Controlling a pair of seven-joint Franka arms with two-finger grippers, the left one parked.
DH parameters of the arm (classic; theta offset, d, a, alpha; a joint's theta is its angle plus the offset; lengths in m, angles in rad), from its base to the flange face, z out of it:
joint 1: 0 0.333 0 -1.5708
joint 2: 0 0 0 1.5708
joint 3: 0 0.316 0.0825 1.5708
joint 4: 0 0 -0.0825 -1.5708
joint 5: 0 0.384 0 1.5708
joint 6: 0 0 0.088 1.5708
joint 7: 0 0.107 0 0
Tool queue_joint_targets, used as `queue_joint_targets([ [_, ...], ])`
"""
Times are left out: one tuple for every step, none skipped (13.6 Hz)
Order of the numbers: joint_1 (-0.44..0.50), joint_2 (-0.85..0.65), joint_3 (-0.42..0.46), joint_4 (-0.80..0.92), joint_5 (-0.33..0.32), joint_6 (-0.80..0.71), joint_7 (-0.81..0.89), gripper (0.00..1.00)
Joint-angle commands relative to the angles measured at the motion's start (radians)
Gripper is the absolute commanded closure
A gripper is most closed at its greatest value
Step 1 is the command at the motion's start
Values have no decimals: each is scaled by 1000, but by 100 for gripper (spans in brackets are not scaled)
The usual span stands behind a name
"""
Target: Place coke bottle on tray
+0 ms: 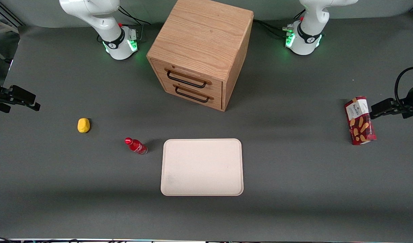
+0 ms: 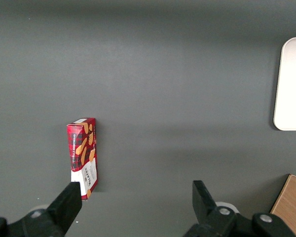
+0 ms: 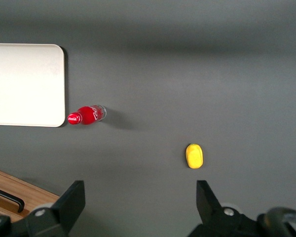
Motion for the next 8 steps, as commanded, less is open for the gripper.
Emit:
queue_joint_targets([
  [12,0,-13,12,5,0,-10,0],
  [12,0,-13,14,5,0,-11,0],
  [12,0,-13,14,5,0,-13,0],
  [12,0,-13,14,6,0,-8,0],
  [12,0,-13,14,5,0,-17,0],
  [12,0,-13,14,6,0,-19,0],
  [12,0,-13,14,6,0,-8,0],
  [12,0,-13,14,6,-2,-6,0],
])
